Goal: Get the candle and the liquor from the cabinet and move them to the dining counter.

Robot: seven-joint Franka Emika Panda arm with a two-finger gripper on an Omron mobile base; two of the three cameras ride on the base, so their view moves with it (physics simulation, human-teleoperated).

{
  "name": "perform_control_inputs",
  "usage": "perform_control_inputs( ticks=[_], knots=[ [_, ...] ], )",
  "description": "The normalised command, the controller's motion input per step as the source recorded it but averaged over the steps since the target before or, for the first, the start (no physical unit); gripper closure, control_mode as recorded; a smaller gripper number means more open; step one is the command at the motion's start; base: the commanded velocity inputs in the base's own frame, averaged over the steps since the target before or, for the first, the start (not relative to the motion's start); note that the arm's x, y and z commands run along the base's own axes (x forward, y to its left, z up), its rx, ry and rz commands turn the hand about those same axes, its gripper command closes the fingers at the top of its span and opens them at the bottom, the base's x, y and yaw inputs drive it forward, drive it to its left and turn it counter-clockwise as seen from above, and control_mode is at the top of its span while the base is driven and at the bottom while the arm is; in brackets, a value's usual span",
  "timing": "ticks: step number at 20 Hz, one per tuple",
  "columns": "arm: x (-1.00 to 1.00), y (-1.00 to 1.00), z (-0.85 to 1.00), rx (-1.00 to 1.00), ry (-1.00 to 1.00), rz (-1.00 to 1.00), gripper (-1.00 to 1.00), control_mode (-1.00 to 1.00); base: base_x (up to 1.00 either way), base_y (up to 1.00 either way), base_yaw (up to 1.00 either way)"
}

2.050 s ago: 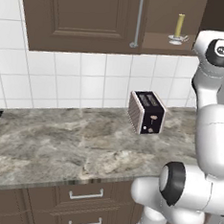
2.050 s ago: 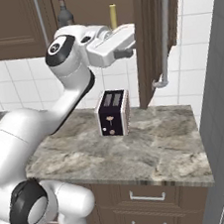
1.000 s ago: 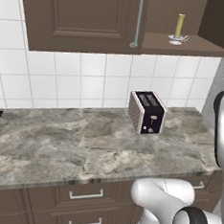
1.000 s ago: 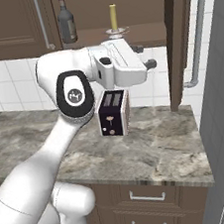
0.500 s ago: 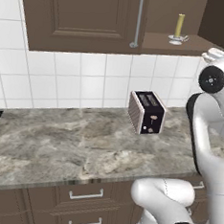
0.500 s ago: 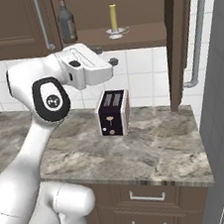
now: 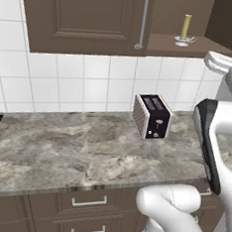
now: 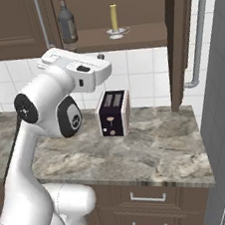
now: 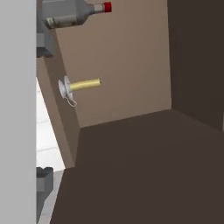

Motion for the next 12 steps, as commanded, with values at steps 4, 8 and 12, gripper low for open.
perform_control_inputs(
  ticks=[4,8,12],
  knots=[
    [0.09,0.80,0.29,0.00,-0.05,0.11,-1.00,-1.00,0.00,0.00,0.00],
    [0.41,0.83,0.34,-0.02,0.05,0.08,-1.00,-1.00,0.00,0.00,0.00],
    [0.46,0.78,0.12,-0.03,0.05,0.11,-1.00,-1.00,0.00,0.00,0.00]
  ],
)
